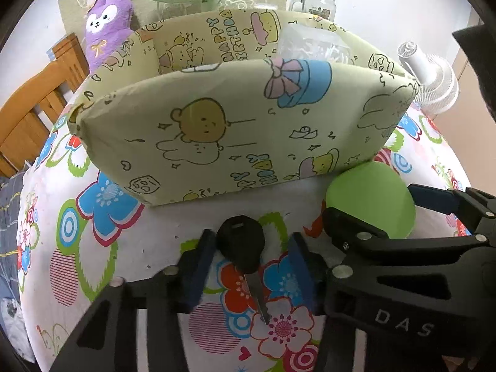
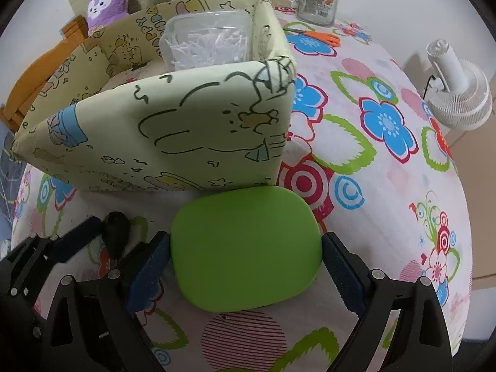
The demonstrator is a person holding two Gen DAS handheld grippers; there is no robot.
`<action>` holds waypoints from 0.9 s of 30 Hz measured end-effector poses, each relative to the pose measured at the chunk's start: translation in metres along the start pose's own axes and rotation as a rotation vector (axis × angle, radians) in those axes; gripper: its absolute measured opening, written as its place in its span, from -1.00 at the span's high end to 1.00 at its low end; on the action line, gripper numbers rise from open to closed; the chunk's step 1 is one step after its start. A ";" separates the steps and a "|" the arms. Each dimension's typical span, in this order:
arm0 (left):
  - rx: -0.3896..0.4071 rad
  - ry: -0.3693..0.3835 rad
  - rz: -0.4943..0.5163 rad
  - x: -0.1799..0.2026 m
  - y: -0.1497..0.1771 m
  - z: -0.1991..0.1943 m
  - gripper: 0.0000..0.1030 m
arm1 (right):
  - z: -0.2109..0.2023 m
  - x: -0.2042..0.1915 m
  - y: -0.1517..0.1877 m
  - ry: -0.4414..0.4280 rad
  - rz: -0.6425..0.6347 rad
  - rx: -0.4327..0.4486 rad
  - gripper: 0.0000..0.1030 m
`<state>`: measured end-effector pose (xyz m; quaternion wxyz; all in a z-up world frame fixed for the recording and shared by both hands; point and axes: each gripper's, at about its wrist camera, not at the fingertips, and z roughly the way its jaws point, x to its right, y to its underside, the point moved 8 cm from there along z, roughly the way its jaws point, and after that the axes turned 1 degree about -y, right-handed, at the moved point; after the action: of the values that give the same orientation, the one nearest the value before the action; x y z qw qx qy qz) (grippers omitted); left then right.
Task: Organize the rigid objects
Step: 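Grasp the black-headed key with left tool while right holds the green pad, then lift the key and the green pad and carry them over the fabric box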
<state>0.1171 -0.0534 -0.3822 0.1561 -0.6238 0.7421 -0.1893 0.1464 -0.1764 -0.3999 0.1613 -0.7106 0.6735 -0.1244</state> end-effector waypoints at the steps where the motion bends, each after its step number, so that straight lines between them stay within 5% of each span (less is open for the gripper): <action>1: 0.000 0.002 -0.002 0.000 0.000 0.000 0.12 | 0.000 0.000 -0.001 0.001 0.001 0.000 -0.87; 4: 0.004 0.006 -0.015 -0.003 -0.002 -0.001 0.40 | -0.001 -0.001 -0.001 0.000 0.007 0.000 -0.87; 27: 0.001 0.022 -0.035 0.004 0.005 -0.034 0.40 | -0.039 -0.007 0.010 0.010 0.014 0.061 -0.87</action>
<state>0.0960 -0.0534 -0.3545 0.1449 -0.6346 0.7325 -0.1994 0.1210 -0.1723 -0.3679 0.1801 -0.7001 0.6750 -0.1473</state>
